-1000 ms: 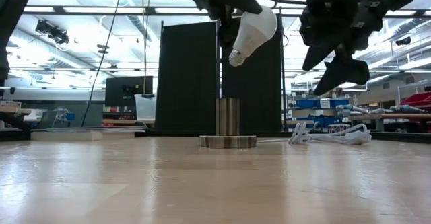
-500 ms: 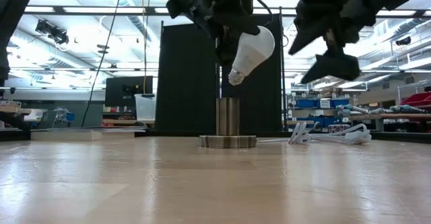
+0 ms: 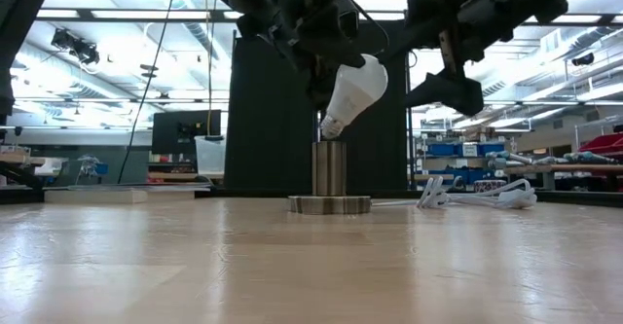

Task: Screw lightbulb
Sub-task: Insert the lightbulb into the desk lamp

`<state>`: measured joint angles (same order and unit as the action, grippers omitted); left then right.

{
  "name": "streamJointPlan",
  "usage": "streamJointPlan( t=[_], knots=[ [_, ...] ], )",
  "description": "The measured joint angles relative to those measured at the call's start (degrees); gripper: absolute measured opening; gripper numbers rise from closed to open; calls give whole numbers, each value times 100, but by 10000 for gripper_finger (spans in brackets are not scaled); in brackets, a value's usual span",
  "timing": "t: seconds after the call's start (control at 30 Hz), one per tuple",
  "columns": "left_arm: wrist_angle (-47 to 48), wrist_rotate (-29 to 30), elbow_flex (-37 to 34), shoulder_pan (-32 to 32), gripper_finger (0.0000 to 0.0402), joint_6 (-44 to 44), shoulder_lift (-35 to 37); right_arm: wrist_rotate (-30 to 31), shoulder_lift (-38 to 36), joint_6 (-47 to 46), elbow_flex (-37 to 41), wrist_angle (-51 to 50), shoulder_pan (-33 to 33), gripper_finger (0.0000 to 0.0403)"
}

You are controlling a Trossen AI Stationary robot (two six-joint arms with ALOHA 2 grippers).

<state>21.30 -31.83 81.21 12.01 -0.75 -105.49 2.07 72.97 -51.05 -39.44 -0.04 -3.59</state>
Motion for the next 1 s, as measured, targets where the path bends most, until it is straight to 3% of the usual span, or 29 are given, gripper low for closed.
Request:
streamJointPlan(
  t=[0.43, 1.0],
  knots=[
    [-71, 15, 0, 0, 296, 52, 0, -39, 383, 161, 2, 491, 136, 307],
    [117, 2, 13, 9, 296, 50, 13, -719, 485, 116, 11, 1102, 486, 308]
  ],
)
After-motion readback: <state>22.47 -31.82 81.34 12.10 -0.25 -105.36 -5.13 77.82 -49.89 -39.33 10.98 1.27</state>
